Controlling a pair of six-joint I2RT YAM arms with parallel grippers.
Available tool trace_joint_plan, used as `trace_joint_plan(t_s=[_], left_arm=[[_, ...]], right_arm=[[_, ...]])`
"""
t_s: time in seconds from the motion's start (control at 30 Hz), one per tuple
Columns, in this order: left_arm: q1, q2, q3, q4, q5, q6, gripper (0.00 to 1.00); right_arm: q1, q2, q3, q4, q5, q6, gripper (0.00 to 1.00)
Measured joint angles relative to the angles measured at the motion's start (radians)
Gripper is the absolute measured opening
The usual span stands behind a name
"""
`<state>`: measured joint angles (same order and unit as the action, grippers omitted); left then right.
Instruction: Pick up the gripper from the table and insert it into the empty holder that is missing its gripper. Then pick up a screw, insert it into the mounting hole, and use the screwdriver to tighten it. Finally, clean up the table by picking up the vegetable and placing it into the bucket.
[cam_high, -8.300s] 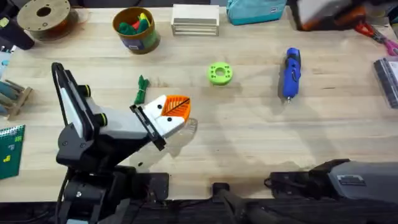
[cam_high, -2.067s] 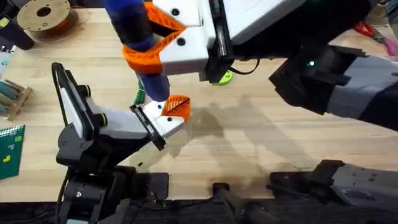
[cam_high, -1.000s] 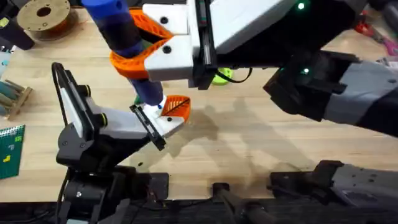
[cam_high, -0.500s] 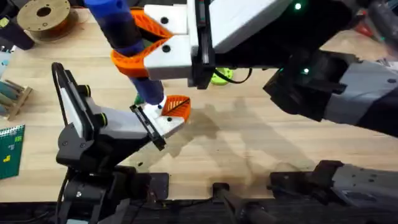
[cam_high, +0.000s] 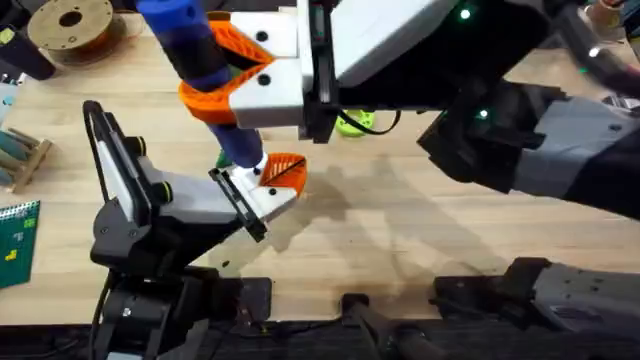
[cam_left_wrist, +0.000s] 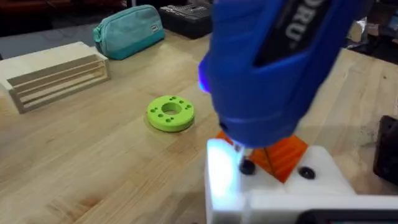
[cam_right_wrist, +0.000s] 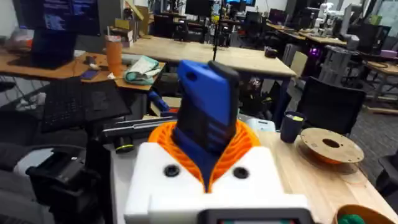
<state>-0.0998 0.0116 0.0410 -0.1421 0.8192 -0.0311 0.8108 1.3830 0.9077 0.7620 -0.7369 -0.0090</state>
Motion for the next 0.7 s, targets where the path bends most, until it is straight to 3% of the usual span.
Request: trace_joint_plan(t_s=[0.7], left_arm=[[0.0,0.0,0.0,0.0,0.0,0.0,0.004]], right_arm=[[0.001,0.0,0.0,0.068,-0.001,0.024,0.033]])
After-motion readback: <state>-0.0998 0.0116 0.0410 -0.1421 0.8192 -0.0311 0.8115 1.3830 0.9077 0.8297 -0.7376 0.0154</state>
